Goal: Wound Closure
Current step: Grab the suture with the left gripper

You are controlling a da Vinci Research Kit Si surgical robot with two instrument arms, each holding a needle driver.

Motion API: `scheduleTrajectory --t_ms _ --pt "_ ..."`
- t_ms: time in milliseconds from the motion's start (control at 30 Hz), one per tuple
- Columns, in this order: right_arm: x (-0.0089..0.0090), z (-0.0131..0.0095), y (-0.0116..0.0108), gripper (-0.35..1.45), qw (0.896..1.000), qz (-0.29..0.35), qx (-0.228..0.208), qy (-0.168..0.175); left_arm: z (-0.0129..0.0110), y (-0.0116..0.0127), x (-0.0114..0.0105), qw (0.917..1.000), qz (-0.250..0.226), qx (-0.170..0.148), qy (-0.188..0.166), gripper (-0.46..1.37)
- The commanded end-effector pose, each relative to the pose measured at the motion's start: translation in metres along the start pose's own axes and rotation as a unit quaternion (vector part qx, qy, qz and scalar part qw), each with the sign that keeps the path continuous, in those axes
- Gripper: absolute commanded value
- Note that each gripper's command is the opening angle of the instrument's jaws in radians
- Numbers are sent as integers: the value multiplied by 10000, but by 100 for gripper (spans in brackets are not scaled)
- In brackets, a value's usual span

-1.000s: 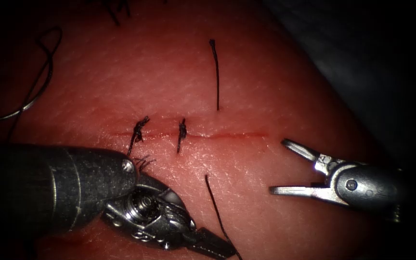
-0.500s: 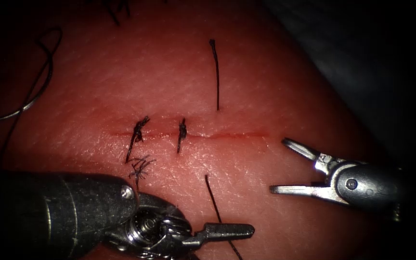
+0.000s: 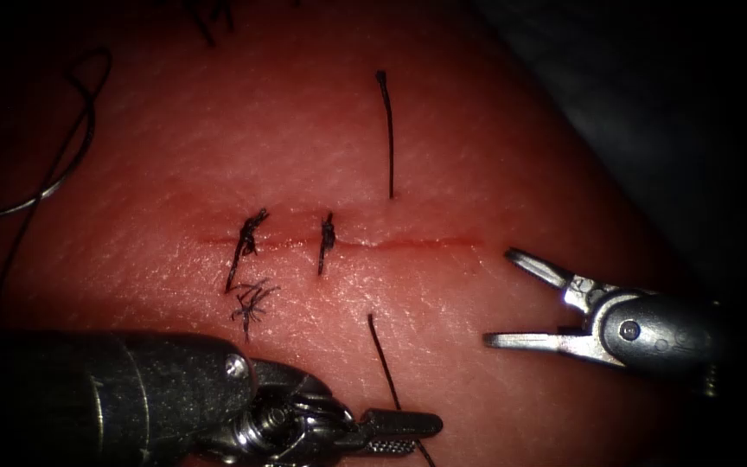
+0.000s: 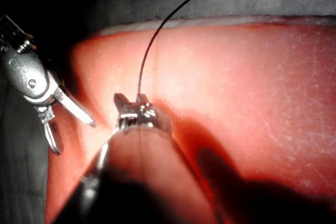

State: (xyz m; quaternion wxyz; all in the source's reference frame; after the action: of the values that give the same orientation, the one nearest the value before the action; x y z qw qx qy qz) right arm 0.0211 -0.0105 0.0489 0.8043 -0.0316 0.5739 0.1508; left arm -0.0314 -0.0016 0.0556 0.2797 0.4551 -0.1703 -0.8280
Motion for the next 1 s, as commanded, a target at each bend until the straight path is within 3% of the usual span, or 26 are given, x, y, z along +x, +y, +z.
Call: scheduleTrajectory --t_ms 33,233,400,733,1000 --pt "0 0 0 83 10000 0 1 1 2 5 0 10000 31 -40 -19 2" --pt "0 0 0 82 10000 0 0 1 6 13 0 9999 102 -121 -52 12" --pt "0 0 0 82 10000 1 10 -10 8 16 1 9998 -127 -110 -75 36" --pt "0 0 0 81 10000 -1 21 -20 24 21 7 9998 -175 -63 -58 54" --pt "0 0 0 82 10000 -1 22 -20 38 30 2 9999 -140 -47 -68 44"
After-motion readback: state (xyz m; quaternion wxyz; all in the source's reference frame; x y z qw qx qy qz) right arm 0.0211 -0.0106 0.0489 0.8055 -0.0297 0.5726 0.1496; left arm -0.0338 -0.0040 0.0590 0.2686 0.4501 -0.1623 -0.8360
